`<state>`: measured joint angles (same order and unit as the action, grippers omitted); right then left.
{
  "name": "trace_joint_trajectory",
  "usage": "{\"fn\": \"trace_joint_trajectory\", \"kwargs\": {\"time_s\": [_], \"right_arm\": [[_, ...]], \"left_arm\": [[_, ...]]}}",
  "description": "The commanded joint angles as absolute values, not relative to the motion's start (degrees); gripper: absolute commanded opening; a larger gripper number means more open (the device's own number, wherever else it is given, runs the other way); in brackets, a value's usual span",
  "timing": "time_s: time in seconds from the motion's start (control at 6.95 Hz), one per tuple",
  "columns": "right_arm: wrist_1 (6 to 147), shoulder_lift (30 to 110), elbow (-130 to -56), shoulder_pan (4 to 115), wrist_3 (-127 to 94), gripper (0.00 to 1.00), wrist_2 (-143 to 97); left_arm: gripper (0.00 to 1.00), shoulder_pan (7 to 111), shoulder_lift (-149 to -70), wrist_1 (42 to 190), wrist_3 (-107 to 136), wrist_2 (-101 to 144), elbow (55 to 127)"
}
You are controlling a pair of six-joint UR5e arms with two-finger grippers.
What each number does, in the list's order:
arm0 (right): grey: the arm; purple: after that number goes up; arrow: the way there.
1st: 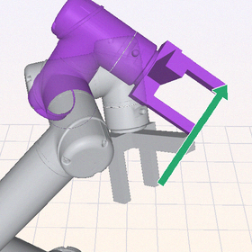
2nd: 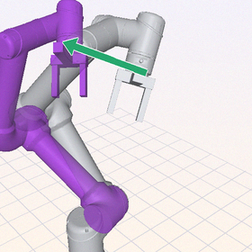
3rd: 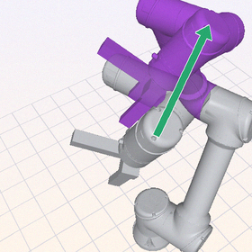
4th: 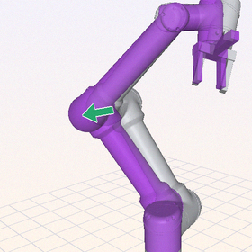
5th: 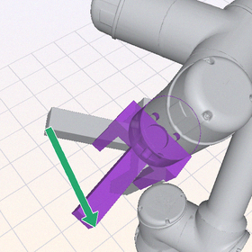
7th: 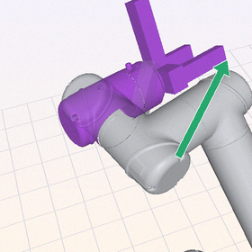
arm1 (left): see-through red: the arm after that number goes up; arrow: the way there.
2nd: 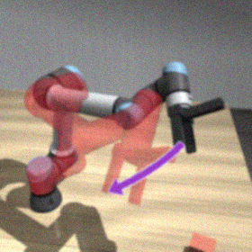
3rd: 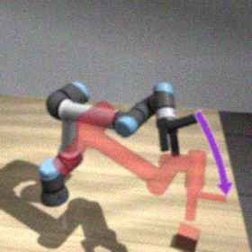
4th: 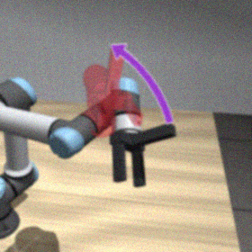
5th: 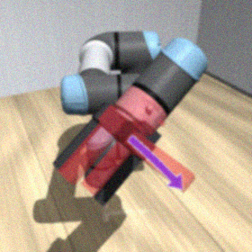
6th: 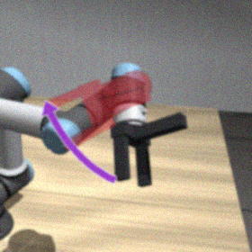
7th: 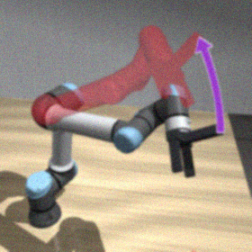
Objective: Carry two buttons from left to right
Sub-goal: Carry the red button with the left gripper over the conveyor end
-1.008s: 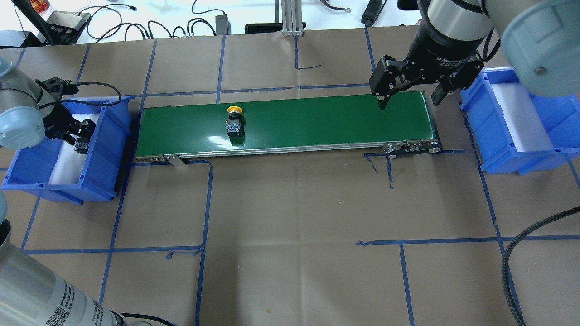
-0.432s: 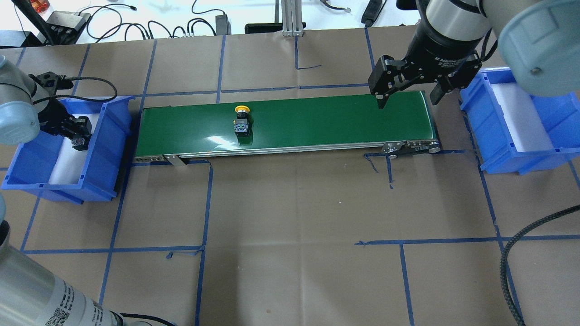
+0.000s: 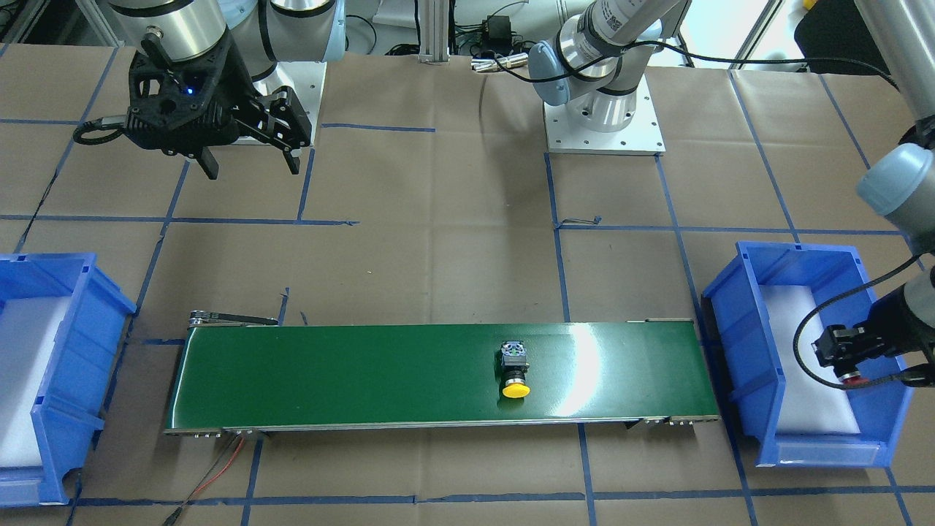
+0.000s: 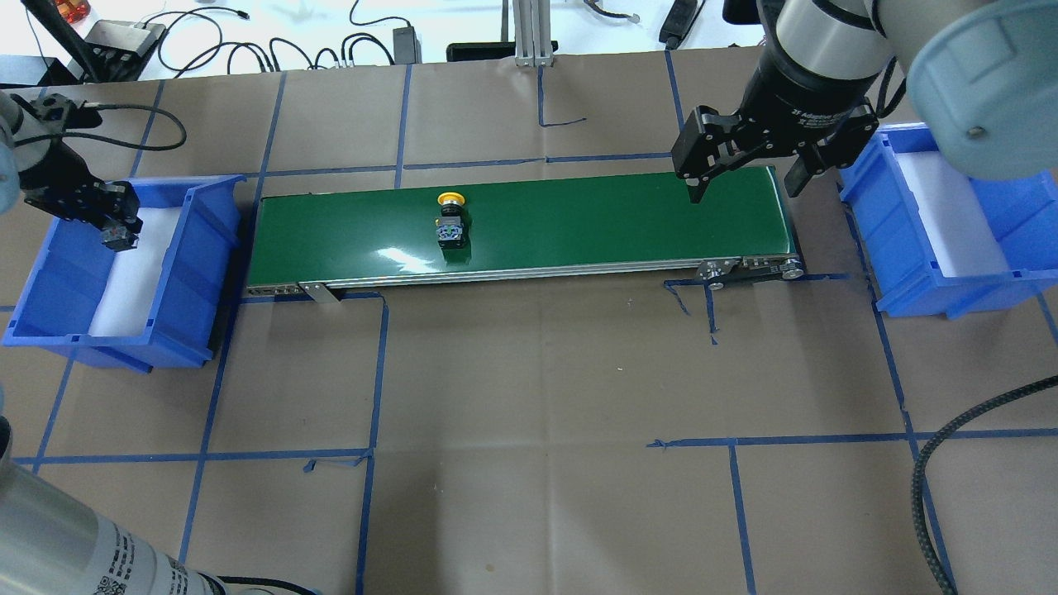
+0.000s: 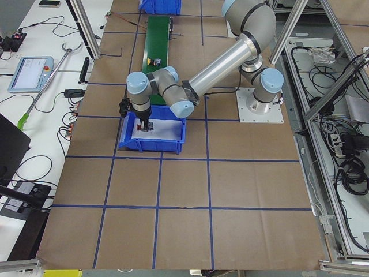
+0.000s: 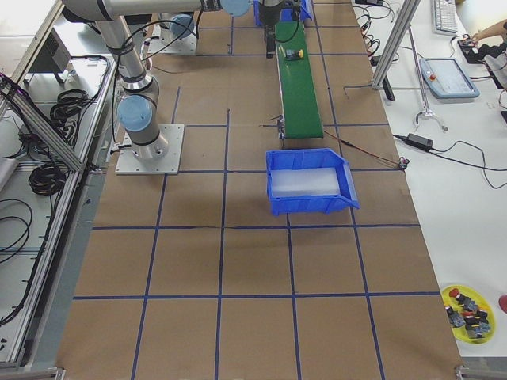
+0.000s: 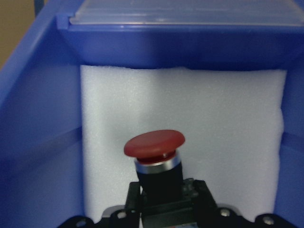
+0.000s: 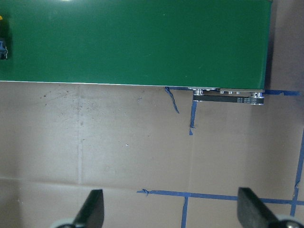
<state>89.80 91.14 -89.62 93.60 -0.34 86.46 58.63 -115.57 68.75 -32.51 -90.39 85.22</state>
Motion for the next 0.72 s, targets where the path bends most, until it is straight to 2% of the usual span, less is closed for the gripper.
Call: {"fn": "trace_joint_trajectory", "kwargs": {"time_s": [0.0, 0.14, 0.58], "right_arm": [[90.2, 91.1, -89.7, 93.6, -0.4, 1.00, 86.5], [90.2, 91.1, -89.8, 93.6, -0.4, 1.00, 86.6], [89.5, 91.3, -89.8, 93.6, -0.5, 1.00, 86.6]], "left_arm": [[0.01, 59.3, -112.8, 84.2, -32.2, -90.5, 76.2], [0.01, 60.0, -112.7, 85.3, -31.9, -90.4, 75.3], [0.01, 71.4, -112.1, 85.3, -23.6, -90.4, 76.4]]}}
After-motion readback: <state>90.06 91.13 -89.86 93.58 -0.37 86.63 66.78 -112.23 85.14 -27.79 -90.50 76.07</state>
